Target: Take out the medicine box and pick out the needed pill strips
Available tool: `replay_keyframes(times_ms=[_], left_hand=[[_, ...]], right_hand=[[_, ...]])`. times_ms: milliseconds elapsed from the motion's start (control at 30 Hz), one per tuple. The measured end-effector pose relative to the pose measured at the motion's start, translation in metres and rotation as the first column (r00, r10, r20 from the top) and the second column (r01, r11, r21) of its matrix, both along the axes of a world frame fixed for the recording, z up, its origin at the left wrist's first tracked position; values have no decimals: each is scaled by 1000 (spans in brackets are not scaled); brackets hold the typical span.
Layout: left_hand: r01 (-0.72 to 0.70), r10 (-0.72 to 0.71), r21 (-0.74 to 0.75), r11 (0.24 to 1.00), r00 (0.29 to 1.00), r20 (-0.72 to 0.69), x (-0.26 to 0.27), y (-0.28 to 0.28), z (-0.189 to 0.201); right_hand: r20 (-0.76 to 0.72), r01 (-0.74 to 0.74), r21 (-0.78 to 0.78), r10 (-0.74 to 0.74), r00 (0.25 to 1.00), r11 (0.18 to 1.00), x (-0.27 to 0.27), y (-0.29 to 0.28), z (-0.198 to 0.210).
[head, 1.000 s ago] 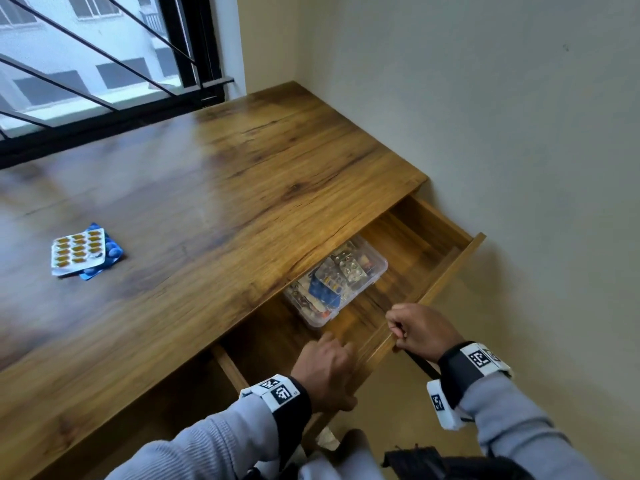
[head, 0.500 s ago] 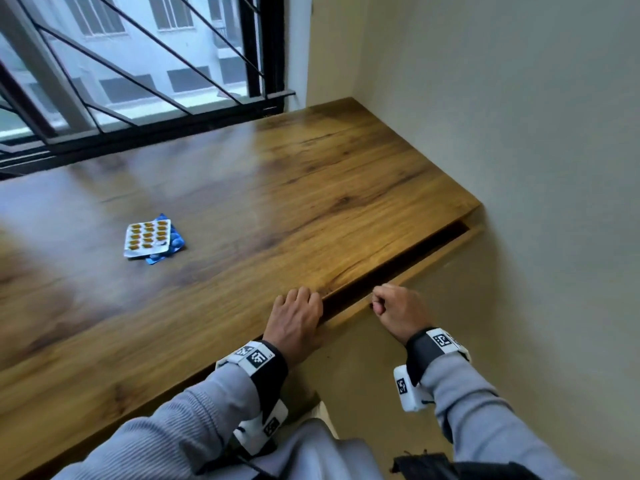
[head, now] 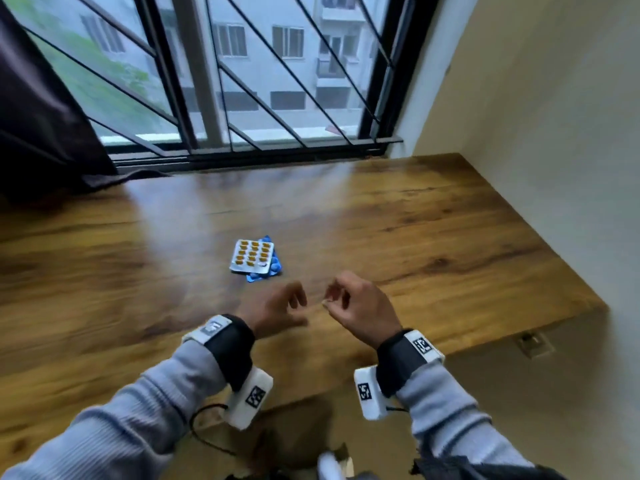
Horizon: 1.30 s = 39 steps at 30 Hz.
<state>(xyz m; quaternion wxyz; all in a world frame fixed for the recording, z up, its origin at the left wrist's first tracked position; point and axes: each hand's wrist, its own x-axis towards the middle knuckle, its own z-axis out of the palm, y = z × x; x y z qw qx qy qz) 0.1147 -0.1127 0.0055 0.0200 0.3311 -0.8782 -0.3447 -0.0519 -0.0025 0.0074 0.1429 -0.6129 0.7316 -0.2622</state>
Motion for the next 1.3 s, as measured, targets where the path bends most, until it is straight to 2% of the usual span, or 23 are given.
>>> replay_keyframes(times_ms=[67, 133, 233, 333, 467, 633, 767, 1033, 1133, 1300], left_hand=[[-166, 143, -121, 979, 973, -182, 21, -38, -5], [-284, 225, -207, 936, 937, -267, 37, -71, -13], [-320, 271, -247, 915, 939, -214, 52, -107, -26], [-241, 227, -217, 946, 970, -87, 58, -126, -35], [-153, 151, -180, 972, 988, -27, 53, -136, -40], [-174, 163, -190, 966, 984, -72, 55, -141, -42], [-181, 173, -215, 960, 983, -58, 49, -138, -41], [-148, 168, -271, 951, 985, 49, 0, -128, -46], [-152, 176, -265, 952, 982, 72, -15, -125, -46], [-167, 227, -291, 942, 956, 188, -34, -114, -44]], right_hand=[[-19, -37, 92, 39, 999, 995, 12, -43, -4], [-14, -69, 194, 73, 997, 979, 19, -82, -17], [10, -160, 249, 163, 987, 955, 23, -128, -32], [-71, -219, 301, 251, 965, 928, 18, -161, -35], [-122, -296, 375, 364, 923, 878, 11, -186, -38], [-83, -295, 316, 336, 938, 902, 2, -187, -34], [-142, -243, 304, 296, 945, 921, -26, -172, -29], [-186, -138, 325, 206, 961, 936, -83, -146, -27], [-191, -137, 338, 211, 959, 931, -97, -141, -23], [-190, -189, 354, 268, 944, 916, -111, -140, -18]])
